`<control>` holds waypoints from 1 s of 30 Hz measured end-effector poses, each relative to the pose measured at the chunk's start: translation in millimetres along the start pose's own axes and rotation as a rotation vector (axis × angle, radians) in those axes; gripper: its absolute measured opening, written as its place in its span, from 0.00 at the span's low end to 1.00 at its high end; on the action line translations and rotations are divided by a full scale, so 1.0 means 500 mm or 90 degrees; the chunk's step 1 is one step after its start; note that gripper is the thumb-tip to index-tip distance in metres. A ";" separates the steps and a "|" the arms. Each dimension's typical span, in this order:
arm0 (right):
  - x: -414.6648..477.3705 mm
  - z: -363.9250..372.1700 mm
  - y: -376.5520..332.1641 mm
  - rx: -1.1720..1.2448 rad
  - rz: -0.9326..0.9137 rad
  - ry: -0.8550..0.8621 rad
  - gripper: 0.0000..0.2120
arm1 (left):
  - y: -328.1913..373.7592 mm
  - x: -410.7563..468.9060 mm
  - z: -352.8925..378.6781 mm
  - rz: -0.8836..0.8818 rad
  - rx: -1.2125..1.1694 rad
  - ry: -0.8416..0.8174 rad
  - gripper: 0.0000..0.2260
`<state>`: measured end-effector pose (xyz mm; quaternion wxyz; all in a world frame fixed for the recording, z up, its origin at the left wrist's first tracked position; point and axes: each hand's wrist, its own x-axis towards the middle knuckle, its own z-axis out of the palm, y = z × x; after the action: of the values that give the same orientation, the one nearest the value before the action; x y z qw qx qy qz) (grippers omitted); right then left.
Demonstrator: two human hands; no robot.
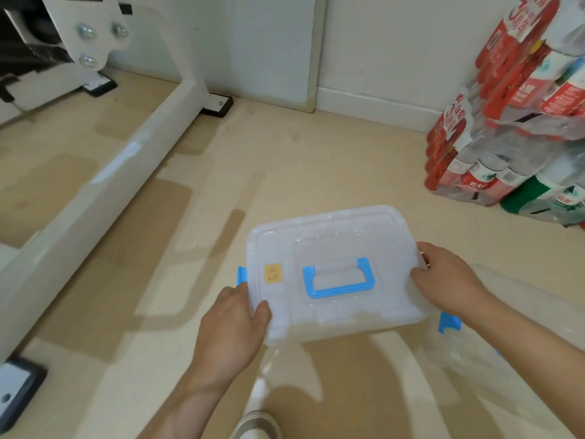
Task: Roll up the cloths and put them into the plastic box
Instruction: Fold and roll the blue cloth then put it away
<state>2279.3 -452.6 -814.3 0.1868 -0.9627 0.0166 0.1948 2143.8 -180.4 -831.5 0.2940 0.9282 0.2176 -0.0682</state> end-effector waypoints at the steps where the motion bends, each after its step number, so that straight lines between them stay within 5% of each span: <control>1: 0.001 0.002 0.002 -0.004 0.001 0.002 0.11 | -0.001 0.002 0.000 0.001 0.034 0.002 0.08; 6: -0.009 0.006 0.016 0.014 0.010 0.011 0.15 | -0.010 0.001 0.002 0.001 0.090 -0.027 0.09; 13: -0.018 0.009 0.025 0.089 0.014 0.047 0.09 | -0.014 0.020 0.006 -0.017 0.063 -0.048 0.12; 18: -0.006 0.003 0.036 0.317 0.151 0.005 0.10 | -0.023 0.037 0.000 -0.185 -0.285 -0.163 0.11; 21: 0.003 -0.008 0.029 0.339 0.182 -0.008 0.11 | -0.019 0.034 0.001 -0.251 -0.347 -0.091 0.08; 24: 0.015 -0.016 0.024 0.327 0.201 -0.032 0.25 | -0.005 0.025 0.002 -0.268 -0.317 0.008 0.18; 27: 0.026 -0.020 0.035 0.399 0.238 -0.128 0.34 | -0.013 0.034 -0.003 -0.348 -0.436 -0.083 0.27; 30: 0.028 -0.015 0.041 0.408 0.219 -0.171 0.28 | -0.020 0.044 -0.006 -0.384 -0.540 -0.226 0.17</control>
<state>2292.6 -474.0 -820.5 0.4433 -0.8048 0.2130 0.3323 2158.9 -163.2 -839.9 0.6419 0.5989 0.4296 -0.2116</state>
